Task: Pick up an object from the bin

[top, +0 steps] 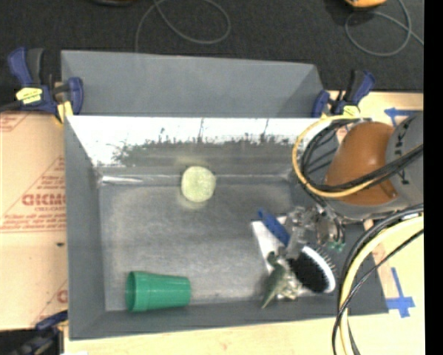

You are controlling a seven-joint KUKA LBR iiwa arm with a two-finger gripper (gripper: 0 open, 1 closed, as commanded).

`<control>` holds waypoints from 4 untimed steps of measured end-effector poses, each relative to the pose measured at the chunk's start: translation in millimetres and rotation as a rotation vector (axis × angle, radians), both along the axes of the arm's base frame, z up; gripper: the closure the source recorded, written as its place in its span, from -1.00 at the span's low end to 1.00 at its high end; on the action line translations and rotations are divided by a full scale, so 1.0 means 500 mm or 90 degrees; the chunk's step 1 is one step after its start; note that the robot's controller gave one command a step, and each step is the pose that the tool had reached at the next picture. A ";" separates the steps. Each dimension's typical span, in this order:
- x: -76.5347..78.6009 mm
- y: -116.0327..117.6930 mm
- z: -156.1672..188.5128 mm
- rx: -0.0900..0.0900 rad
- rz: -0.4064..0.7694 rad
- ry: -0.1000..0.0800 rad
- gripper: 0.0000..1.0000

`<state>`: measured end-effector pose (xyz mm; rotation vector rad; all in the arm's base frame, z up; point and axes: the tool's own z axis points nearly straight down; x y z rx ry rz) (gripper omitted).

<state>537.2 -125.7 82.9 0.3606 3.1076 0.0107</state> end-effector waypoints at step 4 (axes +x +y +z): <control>-0.002 0.018 0.028 0.007 0.188 0.012 1.00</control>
Offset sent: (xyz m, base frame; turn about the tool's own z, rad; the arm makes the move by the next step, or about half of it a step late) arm -0.0001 0.0000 0.0229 -0.0001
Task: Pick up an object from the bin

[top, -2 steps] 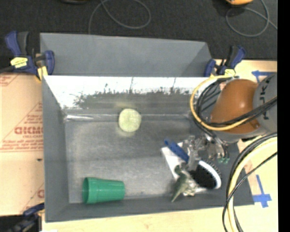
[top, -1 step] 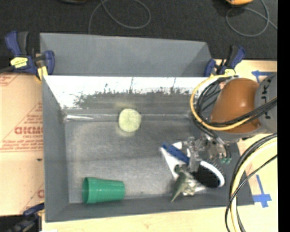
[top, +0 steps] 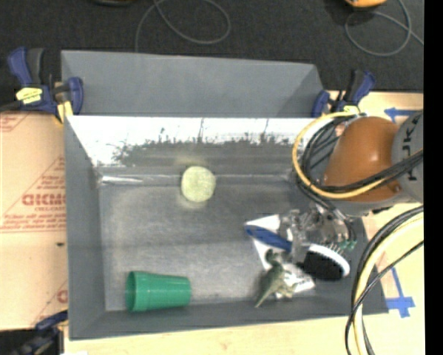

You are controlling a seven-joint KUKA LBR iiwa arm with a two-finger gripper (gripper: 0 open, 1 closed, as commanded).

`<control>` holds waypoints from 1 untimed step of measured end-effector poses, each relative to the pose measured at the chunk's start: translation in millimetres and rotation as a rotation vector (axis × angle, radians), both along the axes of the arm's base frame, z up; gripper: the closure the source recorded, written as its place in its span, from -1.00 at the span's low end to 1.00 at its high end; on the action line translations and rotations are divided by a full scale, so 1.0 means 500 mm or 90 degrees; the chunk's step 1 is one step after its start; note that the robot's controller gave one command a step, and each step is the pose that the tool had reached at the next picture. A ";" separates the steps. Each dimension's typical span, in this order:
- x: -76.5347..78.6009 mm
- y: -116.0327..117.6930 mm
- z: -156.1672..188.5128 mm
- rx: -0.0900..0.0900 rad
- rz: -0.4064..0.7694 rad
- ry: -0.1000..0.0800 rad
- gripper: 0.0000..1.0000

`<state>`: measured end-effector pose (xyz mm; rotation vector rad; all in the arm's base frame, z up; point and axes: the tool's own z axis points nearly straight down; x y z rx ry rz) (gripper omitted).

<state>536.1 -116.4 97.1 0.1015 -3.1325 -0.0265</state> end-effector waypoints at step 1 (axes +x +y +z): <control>0.001 -0.008 0.029 -0.007 -0.019 -0.004 1.00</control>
Offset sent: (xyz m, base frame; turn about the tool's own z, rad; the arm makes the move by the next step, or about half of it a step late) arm 0.0001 -0.0001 0.0077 0.0000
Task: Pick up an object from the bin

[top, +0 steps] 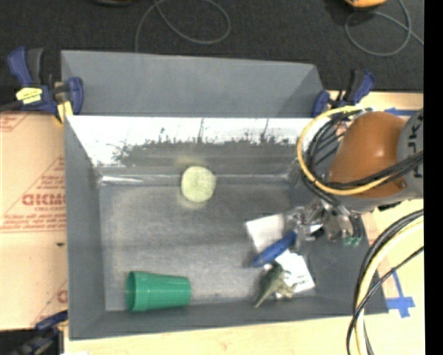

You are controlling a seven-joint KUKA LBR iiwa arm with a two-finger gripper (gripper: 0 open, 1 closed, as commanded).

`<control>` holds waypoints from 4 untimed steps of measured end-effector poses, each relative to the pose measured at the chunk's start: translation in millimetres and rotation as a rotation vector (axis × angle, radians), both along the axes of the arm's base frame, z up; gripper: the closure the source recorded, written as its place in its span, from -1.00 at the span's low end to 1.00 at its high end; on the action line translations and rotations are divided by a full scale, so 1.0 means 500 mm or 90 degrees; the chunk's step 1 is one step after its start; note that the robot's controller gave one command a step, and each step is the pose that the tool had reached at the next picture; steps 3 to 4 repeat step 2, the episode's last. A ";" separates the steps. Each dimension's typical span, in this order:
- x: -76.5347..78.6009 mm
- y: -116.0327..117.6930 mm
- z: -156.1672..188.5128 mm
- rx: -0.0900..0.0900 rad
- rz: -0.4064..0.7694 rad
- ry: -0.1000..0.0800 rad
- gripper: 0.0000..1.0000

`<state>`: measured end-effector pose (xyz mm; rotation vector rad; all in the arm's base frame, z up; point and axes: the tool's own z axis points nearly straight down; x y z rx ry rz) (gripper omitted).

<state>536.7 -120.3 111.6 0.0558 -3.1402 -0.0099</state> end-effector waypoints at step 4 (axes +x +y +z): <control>0.000 -0.004 0.036 -0.002 -0.006 0.000 1.00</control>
Offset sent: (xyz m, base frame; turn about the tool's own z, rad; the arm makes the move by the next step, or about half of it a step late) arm 0.0000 0.0000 0.0669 0.0000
